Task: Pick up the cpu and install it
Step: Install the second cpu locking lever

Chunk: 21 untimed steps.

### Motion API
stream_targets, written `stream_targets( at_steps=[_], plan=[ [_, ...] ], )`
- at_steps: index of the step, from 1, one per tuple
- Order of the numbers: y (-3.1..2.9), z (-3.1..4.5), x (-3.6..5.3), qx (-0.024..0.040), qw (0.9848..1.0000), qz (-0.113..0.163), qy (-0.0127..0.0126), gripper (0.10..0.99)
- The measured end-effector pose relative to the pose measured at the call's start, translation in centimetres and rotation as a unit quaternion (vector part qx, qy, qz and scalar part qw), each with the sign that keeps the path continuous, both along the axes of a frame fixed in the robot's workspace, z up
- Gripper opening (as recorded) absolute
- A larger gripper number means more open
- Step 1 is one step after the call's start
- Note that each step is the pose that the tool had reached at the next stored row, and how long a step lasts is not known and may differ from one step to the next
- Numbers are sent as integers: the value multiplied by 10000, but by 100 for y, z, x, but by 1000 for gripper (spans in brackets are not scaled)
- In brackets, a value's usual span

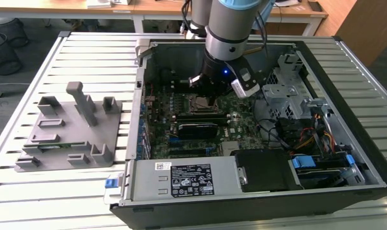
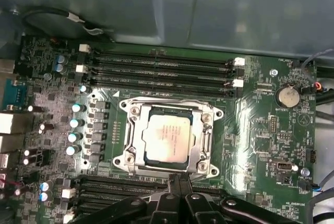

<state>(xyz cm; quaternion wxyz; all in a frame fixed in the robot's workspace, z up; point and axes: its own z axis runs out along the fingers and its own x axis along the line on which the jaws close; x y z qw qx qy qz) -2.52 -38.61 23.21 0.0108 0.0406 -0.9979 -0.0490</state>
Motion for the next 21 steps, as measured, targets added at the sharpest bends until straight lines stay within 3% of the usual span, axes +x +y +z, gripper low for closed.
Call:
stream_targets(
  at_steps=[5, 13, 21],
  plan=[
    [-5, 0, -132, 18, 10000, 1, -37, 106],
    [-85, -1, -152, 29, 10000, 1, -38, 106],
    [-110, -33, -297, 41, 10000, 1, -38, 106]
  ],
)
